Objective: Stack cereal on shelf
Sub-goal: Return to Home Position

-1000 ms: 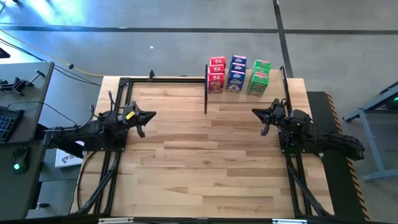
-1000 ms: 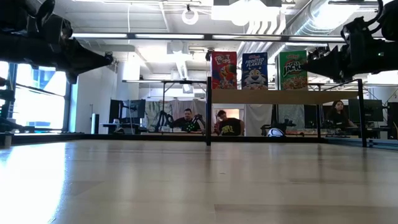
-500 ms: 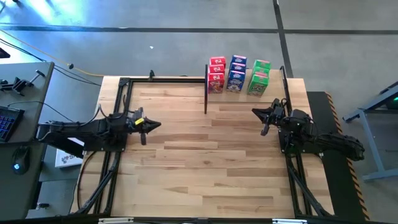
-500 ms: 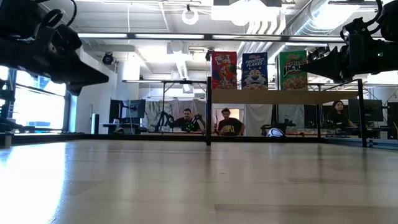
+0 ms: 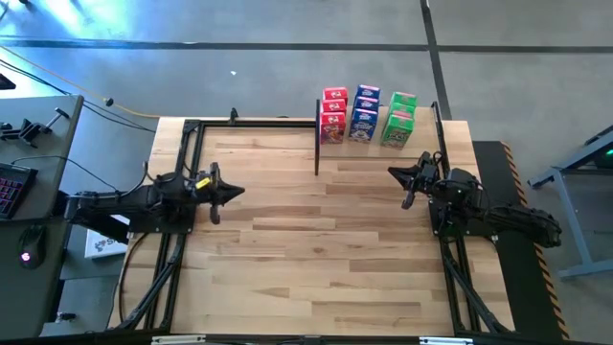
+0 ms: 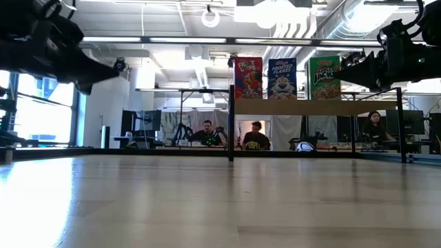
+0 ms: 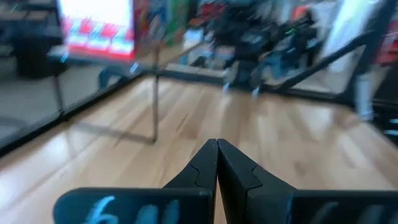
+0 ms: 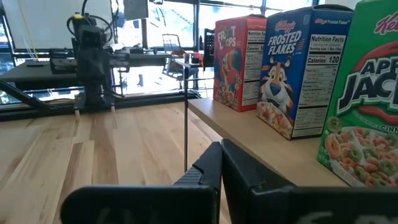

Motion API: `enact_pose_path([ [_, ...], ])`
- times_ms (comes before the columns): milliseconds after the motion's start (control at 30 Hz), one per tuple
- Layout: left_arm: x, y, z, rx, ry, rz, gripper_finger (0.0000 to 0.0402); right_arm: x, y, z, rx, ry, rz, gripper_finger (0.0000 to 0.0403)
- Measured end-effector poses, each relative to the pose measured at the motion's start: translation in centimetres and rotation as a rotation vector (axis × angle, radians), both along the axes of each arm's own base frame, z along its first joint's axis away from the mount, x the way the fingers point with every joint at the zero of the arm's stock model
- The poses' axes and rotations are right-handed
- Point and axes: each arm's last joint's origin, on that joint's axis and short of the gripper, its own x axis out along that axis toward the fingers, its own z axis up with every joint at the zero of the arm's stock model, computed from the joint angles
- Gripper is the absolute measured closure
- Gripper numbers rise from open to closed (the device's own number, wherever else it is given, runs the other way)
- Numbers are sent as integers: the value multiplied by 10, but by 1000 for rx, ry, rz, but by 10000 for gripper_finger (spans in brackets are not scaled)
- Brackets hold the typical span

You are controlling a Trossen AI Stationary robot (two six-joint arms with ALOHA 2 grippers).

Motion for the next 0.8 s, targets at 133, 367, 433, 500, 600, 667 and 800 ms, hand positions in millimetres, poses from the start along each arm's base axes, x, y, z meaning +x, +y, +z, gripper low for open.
enact_pose_path([
  [133, -6, -4, 8, 57, -93, -114, 401, 0, 0, 0, 0, 0, 0, 403],
  [367, -7, -2, 10, 85, -101, -81, 401, 0, 0, 0, 0, 1, 0, 403],
  [433, -7, -1, 9, 120, -90, -66, 401, 0, 0, 0, 0, 1, 0, 403],
  [500, -7, 0, 9, 165, -79, -47, 401, 0, 0, 0, 0, 1, 0, 403],
  [600, -7, 1, 8, 210, -66, -43, 401, 0, 0, 0, 0, 1, 0, 403],
  [667, -7, 1, 8, 191, -62, -42, 401, 0, 0, 0, 0, 1, 0, 403],
  [800, -7, 1, 8, 124, -72, -40, 401, 0, 0, 0, 0, 1, 0, 403],
])
